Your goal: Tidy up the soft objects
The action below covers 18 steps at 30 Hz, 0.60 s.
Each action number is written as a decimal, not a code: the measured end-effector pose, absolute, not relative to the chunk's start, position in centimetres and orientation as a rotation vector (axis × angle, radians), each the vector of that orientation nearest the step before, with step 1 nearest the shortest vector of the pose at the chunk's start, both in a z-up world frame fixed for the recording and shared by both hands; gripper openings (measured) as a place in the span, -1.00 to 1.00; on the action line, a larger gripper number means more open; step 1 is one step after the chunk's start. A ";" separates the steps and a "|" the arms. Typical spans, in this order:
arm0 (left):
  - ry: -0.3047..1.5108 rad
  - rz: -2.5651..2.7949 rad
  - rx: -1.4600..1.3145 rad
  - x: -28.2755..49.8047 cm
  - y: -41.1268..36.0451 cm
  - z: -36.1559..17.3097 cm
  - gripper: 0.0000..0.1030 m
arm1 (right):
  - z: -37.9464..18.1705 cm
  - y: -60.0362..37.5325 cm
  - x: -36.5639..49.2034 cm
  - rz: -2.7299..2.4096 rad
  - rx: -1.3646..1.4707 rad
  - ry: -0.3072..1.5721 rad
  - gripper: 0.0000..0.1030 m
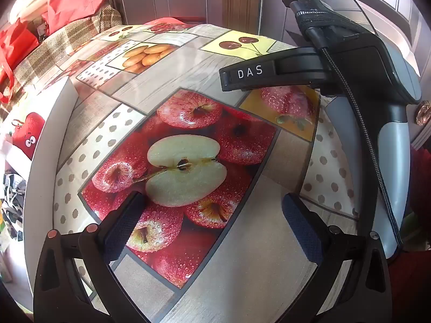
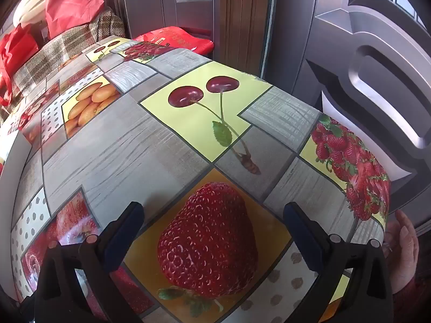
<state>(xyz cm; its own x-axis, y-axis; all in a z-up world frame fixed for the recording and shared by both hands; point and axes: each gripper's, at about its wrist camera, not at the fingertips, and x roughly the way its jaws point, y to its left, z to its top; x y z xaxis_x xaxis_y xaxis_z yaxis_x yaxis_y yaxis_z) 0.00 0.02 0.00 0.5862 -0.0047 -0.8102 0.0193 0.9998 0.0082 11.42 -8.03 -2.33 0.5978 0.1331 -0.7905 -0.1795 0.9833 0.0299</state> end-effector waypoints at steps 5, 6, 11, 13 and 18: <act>0.946 -0.012 0.021 0.0 0.0 0.0 0.99 | -2.3 -8.0 11.4 0.178 -0.061 0.911 1.00; 0.946 -0.012 0.021 0.0 0.0 0.0 0.99 | -2.3 -8.0 11.4 0.178 -0.061 0.911 1.00; 0.946 -0.012 0.021 0.0 0.0 0.0 0.99 | -2.3 -8.0 11.4 0.178 -0.061 0.911 1.00; 0.946 -0.012 0.021 0.0 0.0 0.0 0.99 | -2.3 -8.0 11.4 0.178 -0.060 0.911 1.00; 0.946 -0.012 0.021 0.0 0.0 0.0 0.99 | -2.3 -8.0 11.4 0.178 -0.060 0.911 1.00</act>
<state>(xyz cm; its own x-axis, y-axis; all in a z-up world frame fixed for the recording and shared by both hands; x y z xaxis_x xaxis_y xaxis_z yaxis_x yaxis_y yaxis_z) 0.00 0.00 0.00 0.5852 -0.0005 -0.8109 0.0193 0.9997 0.0133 11.41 -8.05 -2.33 0.5992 0.1284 -0.7902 -0.1793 0.9835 0.0238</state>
